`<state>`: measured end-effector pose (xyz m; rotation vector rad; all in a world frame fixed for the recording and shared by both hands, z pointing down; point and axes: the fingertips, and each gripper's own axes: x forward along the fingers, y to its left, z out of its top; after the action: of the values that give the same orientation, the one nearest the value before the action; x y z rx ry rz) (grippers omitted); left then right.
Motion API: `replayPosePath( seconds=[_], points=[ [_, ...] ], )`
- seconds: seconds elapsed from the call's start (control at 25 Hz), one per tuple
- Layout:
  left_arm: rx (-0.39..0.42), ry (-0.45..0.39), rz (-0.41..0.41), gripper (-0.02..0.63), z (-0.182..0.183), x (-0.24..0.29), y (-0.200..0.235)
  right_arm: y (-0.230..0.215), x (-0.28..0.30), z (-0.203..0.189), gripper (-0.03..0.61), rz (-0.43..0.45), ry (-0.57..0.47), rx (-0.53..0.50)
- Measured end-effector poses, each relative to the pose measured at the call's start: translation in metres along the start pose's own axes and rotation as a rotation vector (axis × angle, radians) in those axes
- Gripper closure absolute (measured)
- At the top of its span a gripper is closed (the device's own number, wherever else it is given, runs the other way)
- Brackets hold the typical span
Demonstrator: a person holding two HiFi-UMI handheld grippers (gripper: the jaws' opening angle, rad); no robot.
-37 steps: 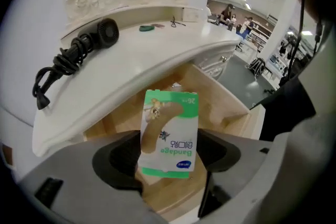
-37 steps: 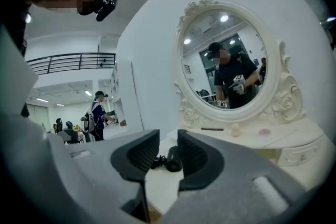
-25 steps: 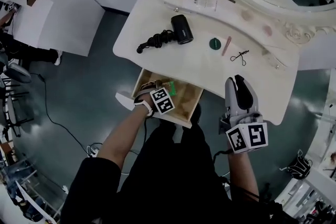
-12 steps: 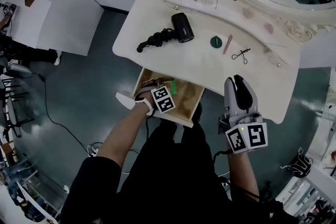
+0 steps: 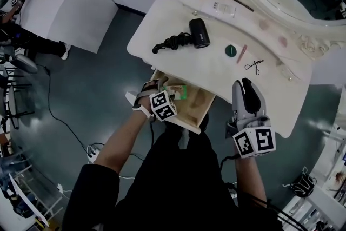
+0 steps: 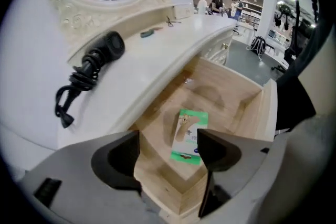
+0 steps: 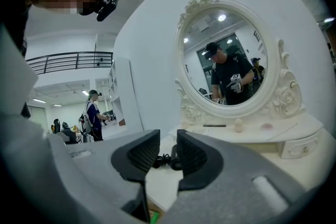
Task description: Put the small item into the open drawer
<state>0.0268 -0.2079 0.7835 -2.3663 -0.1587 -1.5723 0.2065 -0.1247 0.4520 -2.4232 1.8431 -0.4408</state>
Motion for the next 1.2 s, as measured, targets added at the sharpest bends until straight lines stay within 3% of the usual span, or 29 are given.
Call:
replayPosePath(
  seconds=[0.2, 0.36, 0.6, 0.84, 1.2],
  points=[
    [-0.243, -0.162, 0.092, 0.275, 0.01, -0.075, 0.037, 0.017, 0.008, 0.014, 0.477, 0.058, -0.023, -0.028],
    [-0.423, -0.349, 0.187, 0.284, 0.028, -0.148, 0.067, 0.032, 0.014, 0.023, 0.477, 0.103, -0.041, -0.054],
    [-0.652, -0.728, 0.438, 0.47, 0.061, -0.286, 0.115, 0.055, 0.015, 0.051, 0.477, 0.159, -0.083, -0.093],
    [-0.713, -0.939, 0.608, 0.5, 0.081, -0.386, 0.136, 0.072, 0.01, 0.088, 0.477, 0.196, -0.152, -0.149],
    [-0.671, -1.088, 0.64, 0.502, 0.124, -0.451, 0.123, 0.078, -0.012, 0.124, 0.488, 0.201, -0.226, -0.183]
  ],
)
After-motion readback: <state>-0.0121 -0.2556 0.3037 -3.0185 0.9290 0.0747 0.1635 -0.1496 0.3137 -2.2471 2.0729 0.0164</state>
